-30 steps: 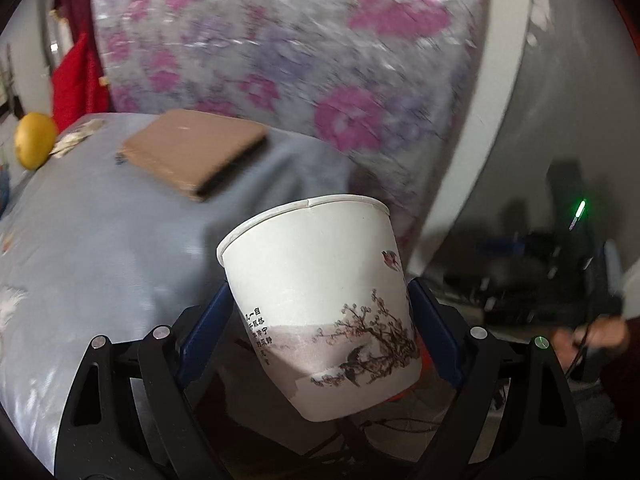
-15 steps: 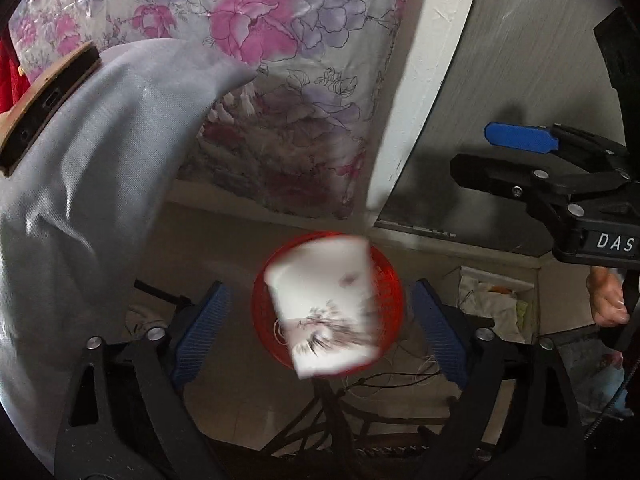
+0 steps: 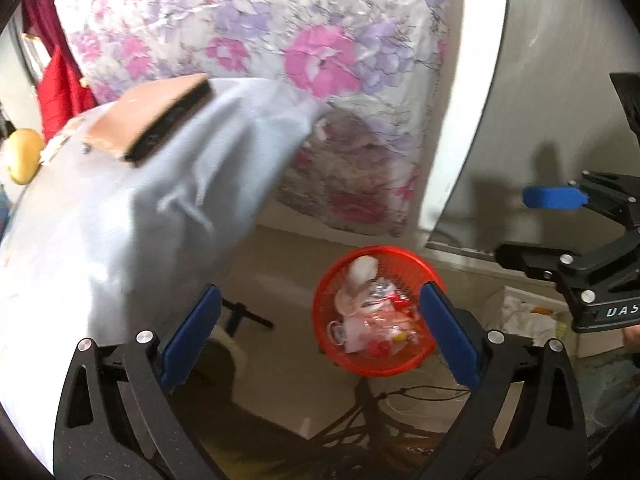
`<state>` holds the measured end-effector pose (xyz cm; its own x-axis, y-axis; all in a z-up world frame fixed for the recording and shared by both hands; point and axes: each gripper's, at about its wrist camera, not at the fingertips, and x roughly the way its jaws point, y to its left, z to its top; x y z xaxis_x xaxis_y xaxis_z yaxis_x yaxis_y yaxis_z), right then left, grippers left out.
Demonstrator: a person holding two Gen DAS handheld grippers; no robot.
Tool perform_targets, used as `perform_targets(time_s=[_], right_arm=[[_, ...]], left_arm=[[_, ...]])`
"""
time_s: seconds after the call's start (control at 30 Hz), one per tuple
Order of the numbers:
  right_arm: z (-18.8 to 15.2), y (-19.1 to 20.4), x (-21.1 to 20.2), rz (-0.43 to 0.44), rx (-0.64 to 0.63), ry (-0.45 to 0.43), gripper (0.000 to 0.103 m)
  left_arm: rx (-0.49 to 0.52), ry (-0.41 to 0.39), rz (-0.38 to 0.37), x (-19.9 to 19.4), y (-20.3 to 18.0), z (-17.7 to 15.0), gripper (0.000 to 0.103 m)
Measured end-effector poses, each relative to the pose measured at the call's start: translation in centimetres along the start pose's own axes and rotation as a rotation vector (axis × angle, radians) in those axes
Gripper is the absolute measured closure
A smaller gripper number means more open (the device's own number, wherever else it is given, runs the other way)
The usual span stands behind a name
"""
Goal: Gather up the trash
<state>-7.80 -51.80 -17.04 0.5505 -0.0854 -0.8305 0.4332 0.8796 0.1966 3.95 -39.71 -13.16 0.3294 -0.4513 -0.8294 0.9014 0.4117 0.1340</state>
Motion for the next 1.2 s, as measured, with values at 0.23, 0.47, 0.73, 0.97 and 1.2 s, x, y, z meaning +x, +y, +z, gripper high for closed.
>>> perform_targets(time_s=[0.23,0.47,0.73,0.97,1.2], right_arm=[[-1.6,0.5,-0.8,-0.022,-0.007,0.036,0.025],[-2.7,0.7,1.5,0.019,0.031,0.097,0.025],[-3.4,0.4,2.7,0.015,0.046,0.139,0.025],[-3.6,0.2,3.5,0.025,0.049,0.16,0.025],[-3.5,0.7,3.8,0.024,0.026,0.156,0.025]], left_arm=[[-0.058,0.036,0.023,-0.4,0.6,-1.9,0.007],[-0.047,0.066,0.054,-0.3,-0.6,-3.7,0.007],[-0.052,0.061,0.071,0.0,-0.5,-3.4,0.007],[-0.037,0.068,0.085,0.2,-0.9,-3.4,0.007],[-0.031,0.068,0.092,0.2,-1.0,-3.4,0.007]])
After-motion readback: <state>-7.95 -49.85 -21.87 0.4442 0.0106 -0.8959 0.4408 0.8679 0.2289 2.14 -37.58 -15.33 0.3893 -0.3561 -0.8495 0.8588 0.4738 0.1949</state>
